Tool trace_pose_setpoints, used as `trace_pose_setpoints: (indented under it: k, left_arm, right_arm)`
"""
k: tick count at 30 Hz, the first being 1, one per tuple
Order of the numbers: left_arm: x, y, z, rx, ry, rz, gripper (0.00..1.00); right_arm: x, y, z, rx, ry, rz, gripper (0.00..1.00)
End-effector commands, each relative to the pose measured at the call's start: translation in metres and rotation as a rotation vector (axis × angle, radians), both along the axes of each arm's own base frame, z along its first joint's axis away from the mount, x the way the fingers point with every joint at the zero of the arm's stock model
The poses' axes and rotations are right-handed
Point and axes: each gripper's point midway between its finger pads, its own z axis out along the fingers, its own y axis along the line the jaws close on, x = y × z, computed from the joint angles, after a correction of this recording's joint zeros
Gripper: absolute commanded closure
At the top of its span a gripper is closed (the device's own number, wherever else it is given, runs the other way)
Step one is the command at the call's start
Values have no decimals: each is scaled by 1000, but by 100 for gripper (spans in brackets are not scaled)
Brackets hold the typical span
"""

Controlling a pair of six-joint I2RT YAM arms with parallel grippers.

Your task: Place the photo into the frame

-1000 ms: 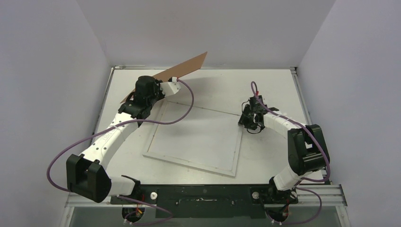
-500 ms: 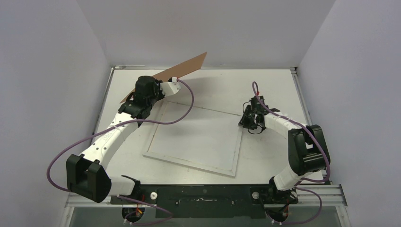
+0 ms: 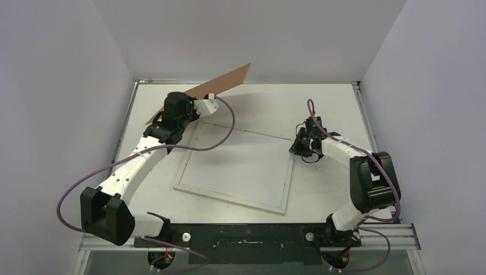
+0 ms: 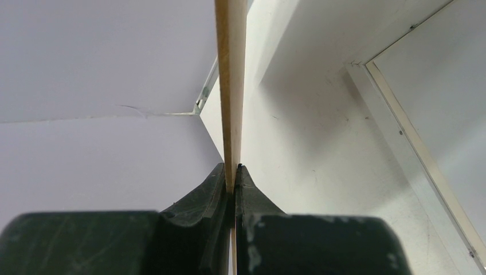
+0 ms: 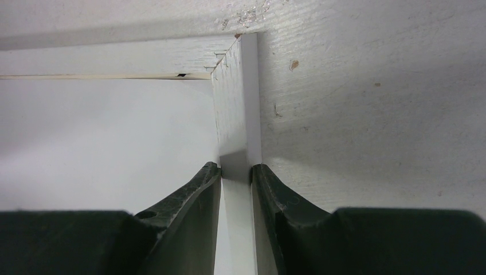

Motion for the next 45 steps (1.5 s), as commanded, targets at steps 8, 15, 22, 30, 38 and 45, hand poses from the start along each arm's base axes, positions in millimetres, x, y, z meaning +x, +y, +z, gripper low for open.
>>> trace_pose_setpoints:
  k: [8, 15, 22, 30, 38, 45]
  left_arm:
    - [6, 0, 55, -60, -176, 16, 100]
    - [5, -1, 53, -59, -172, 15, 100]
    - [6, -1, 55, -58, -175, 14, 100]
    - [5, 0, 52, -51, -171, 12, 100]
    - [4, 0, 53, -51, -172, 12, 100]
    - [4, 0, 54, -52, -173, 12, 100]
  right_arm:
    - [7, -7, 14, -2, -63, -19, 95]
    - [7, -6, 17, 15, -77, -20, 95]
    - [8, -5, 19, 33, -94, -10, 95]
    - [9, -3, 24, 45, -125, 15, 95]
    - [15, -8, 42, 15, -157, 20, 36]
    - [21, -8, 59, 13, -191, 37, 28]
